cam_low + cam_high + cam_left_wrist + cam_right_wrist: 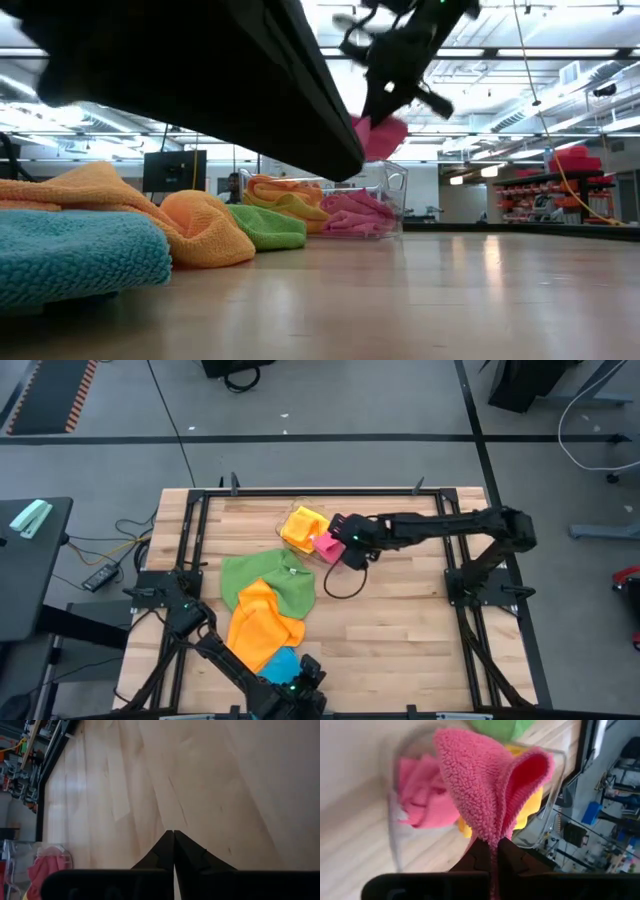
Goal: Fold microfiber towels
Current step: Put the pink microfiber cloth into the transparent bin
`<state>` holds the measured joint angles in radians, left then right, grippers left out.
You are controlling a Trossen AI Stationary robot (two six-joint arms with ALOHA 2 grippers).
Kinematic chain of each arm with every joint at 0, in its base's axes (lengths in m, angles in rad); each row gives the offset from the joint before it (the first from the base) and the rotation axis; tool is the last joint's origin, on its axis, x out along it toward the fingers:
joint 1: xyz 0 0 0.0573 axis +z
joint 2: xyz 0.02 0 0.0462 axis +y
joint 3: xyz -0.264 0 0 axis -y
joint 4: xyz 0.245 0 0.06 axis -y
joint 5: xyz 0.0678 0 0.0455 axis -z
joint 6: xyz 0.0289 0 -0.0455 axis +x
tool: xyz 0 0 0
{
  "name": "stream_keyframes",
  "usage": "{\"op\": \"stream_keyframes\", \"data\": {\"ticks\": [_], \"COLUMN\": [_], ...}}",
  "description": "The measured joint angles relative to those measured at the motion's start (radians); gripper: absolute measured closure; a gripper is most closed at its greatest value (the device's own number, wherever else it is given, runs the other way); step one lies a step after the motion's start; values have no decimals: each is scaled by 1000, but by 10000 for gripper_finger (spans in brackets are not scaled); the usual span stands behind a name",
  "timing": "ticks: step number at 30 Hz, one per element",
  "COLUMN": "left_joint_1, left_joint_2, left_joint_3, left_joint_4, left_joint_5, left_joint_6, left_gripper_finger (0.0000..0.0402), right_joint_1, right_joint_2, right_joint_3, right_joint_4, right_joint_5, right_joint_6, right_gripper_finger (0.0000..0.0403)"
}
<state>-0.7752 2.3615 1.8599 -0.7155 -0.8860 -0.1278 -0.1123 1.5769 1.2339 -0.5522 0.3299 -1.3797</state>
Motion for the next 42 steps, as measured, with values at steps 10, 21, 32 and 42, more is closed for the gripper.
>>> {"op": "stream_keyframes", "data": {"ticks": [10,21,32,42], "left_joint_1": [5,70,83,80], "left_joint_2": [0,0,0,0], "left_joint_3": [0,0,0,0], "left_joint_4": [-74,-370,-435,-434], "left_joint_5": [-19,-49,-62,-61], "left_joint_6": [-30,-178,-204,-229], "left_gripper_finger": [380,383,386,375], "right_joint_1": [-196,-237,-218,-206], "right_joint_2": [127,163,215,219], "right_joint_3": [-1,-1,3,2], "right_joint_4": [65,36,-23,-24], "right_joint_5": [-277,-447,-429,-450], "right_joint_6": [-161,-250,-202,-116], "right_gripper_finger": [392,393,376,332]}}
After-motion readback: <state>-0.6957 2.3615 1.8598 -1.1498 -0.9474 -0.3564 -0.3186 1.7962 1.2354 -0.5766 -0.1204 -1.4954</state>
